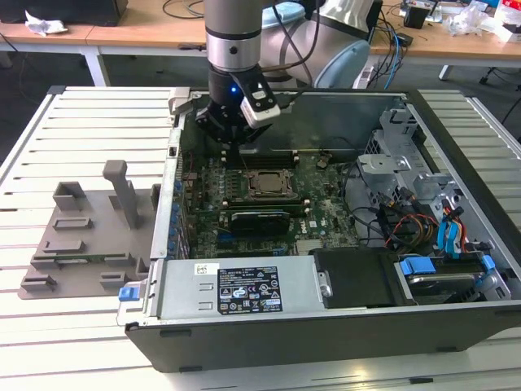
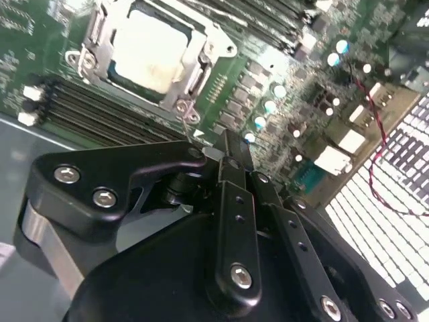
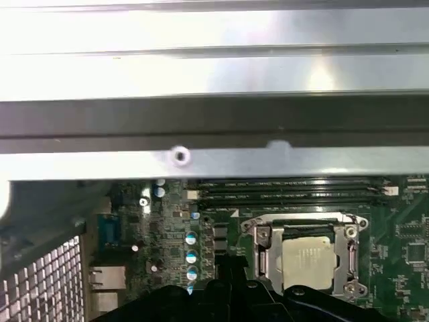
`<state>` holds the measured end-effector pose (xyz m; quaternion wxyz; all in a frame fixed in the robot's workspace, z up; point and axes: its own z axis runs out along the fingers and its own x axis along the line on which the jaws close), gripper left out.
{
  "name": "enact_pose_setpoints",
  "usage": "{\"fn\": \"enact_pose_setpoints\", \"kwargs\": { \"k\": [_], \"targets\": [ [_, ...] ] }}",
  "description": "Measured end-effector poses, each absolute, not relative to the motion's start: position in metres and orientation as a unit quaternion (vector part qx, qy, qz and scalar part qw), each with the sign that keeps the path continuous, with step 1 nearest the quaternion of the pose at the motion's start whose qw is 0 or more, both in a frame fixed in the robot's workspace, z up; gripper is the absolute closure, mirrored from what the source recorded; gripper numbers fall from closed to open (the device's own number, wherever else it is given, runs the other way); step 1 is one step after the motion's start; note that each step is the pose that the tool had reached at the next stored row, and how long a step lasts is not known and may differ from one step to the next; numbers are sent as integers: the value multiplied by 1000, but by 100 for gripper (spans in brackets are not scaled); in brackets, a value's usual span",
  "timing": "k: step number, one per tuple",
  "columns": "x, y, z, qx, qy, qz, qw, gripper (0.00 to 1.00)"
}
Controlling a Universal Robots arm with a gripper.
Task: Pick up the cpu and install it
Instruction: 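Install the first cpu locking lever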
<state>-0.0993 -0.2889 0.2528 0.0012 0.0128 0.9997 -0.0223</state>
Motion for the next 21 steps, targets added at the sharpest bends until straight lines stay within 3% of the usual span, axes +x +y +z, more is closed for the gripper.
{"fn": "enact_pose_setpoints", "kwargs": {
  "k": [21],
  "targets": [
    [-84,-278,253,9,1000,-17,1,89]
  ]
}}
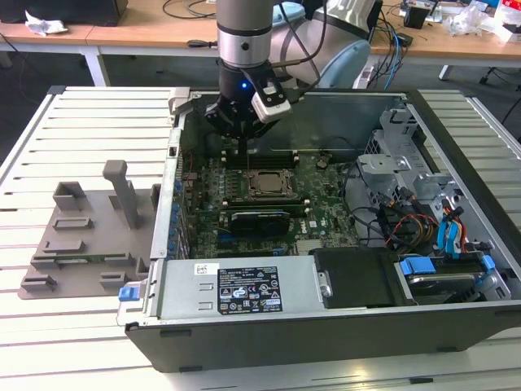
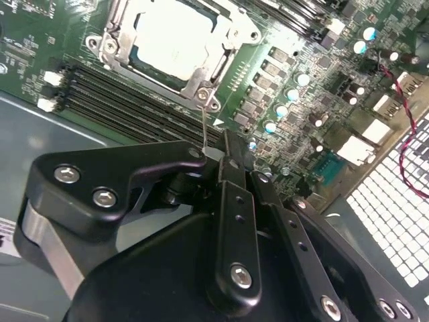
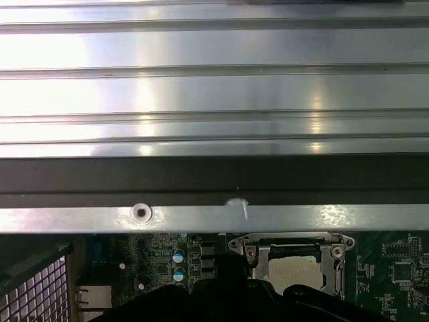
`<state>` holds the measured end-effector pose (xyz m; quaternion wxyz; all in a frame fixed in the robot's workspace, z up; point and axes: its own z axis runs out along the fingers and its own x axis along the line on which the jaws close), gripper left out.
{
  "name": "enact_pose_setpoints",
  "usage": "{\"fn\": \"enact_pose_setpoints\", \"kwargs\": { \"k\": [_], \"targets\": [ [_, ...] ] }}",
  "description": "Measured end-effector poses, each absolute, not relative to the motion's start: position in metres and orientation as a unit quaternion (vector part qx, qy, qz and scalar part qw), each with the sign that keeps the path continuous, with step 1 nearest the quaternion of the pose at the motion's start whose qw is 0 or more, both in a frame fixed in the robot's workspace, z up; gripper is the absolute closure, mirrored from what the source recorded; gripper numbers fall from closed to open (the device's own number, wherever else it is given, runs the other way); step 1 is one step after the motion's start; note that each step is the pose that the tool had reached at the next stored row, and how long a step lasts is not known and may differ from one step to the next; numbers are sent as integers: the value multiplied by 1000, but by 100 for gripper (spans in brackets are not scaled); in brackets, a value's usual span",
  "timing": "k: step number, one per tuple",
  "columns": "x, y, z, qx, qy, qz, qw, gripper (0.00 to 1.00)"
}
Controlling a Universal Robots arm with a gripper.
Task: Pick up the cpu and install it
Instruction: 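Install the first cpu locking lever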
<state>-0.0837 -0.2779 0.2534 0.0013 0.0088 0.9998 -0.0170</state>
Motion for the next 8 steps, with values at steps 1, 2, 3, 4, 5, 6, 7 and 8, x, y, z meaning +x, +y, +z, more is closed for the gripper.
{"fn": "enact_pose_setpoints", "kwargs": {
  "k": [1,2,3,4,5,6,7,8],
  "targets": [
    [-81,-278,253,9,1000,-17,1,89],
    [-80,-278,253,9,1000,-17,1,89],
    [-79,-278,253,8,1000,-17,1,89],
    [-78,-278,253,8,1000,-17,1,89],
    [-77,-278,253,8,1000,-17,1,89],
    [-76,-278,253,8,1000,-17,1,89],
    [-75,-278,253,8,1000,-17,1,89],
    [-75,-278,253,8,1000,-17,1,89]
  ]
}}
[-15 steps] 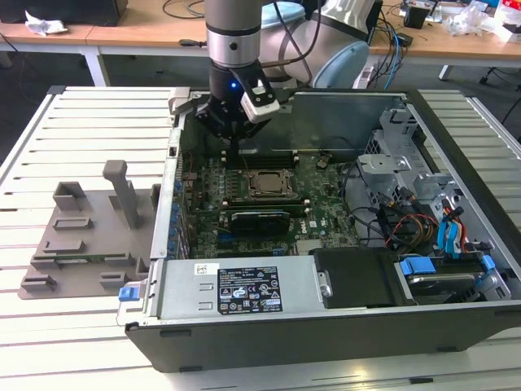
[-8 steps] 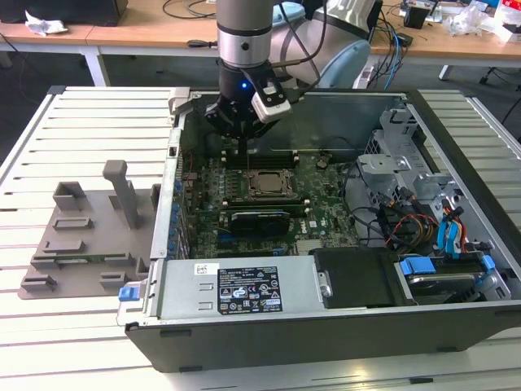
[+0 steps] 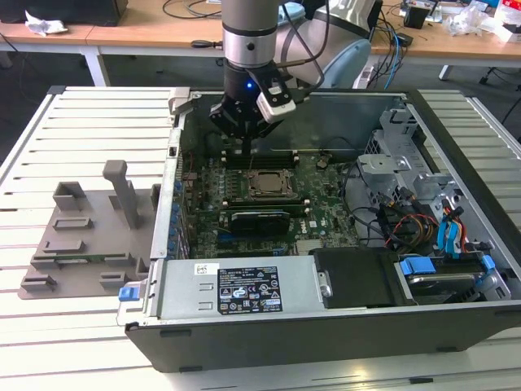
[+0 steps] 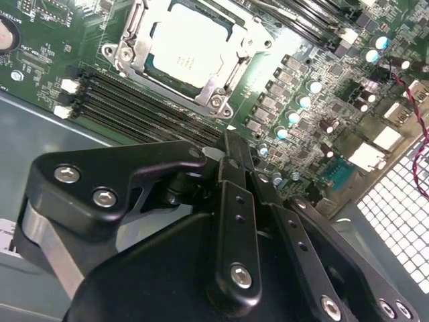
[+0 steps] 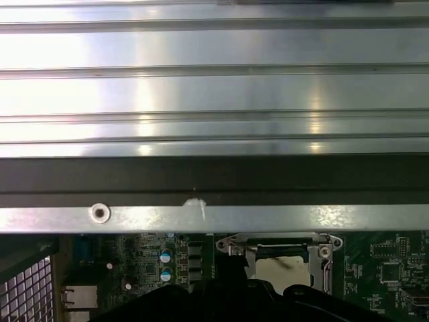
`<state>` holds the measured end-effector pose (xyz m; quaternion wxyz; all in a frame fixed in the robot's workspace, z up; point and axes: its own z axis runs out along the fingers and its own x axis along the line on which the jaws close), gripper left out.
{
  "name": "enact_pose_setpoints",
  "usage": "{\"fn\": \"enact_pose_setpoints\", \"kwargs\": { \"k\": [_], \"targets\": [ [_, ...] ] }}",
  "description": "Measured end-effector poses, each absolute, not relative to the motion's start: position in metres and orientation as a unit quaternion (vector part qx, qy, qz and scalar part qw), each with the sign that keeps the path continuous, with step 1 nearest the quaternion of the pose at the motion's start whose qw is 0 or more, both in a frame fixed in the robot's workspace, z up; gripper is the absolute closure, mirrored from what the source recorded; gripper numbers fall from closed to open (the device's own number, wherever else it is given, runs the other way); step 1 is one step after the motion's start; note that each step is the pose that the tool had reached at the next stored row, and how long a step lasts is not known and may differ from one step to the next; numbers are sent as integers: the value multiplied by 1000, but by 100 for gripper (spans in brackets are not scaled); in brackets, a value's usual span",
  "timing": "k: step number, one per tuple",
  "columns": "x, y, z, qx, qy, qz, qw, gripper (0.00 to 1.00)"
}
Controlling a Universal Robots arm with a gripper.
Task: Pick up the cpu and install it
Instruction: 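Install the first cpu locking lever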
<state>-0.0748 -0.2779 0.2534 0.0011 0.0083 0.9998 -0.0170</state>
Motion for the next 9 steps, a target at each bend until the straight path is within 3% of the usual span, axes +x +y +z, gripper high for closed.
{"fn": "enact_pose_setpoints", "kwargs": {
  "k": [9],
  "targets": [
    [-74,-278,251,-22,1000,-17,2,89]
  ]
}}
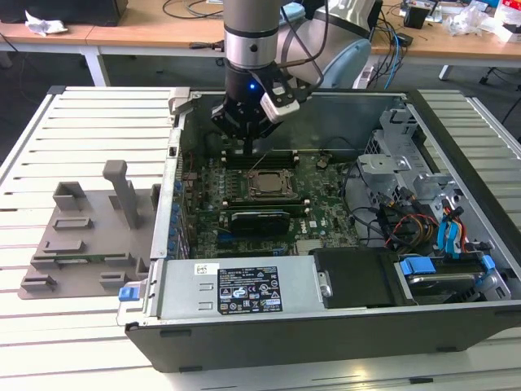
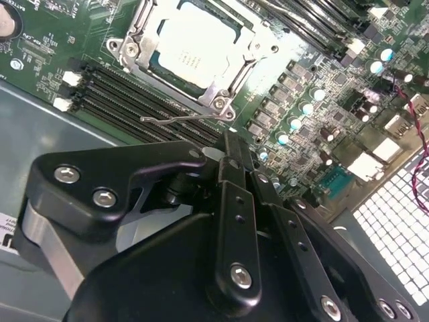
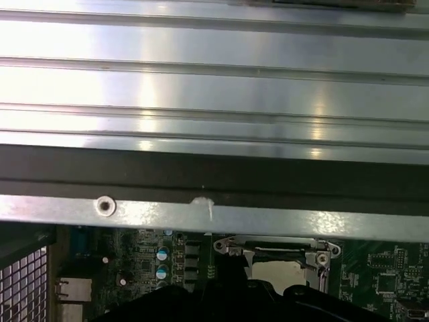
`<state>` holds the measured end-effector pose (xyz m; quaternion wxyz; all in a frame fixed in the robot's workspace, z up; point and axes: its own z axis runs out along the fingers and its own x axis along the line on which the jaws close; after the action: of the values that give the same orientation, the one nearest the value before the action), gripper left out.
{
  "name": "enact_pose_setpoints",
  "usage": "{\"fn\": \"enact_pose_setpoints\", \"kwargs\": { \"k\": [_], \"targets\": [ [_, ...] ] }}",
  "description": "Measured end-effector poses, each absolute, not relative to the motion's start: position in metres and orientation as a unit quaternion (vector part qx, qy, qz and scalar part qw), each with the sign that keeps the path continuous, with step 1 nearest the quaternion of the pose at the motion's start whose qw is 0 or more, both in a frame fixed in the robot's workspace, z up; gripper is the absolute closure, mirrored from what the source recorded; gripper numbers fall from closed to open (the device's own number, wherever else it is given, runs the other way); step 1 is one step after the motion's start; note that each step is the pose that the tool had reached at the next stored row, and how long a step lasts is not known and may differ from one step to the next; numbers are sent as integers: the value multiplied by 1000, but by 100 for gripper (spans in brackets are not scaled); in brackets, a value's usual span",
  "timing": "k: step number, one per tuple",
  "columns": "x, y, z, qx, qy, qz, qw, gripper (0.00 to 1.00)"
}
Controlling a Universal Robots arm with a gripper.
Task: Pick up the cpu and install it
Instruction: 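Install the first cpu locking lever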
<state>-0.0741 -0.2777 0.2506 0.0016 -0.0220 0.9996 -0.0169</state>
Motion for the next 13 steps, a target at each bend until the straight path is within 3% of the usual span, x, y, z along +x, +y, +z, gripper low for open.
{"fn": "enact_pose_setpoints", "kwargs": {
  "k": [13],
  "targets": [
    [-74,-278,241,-22,1000,-17,2,89]
  ]
}}
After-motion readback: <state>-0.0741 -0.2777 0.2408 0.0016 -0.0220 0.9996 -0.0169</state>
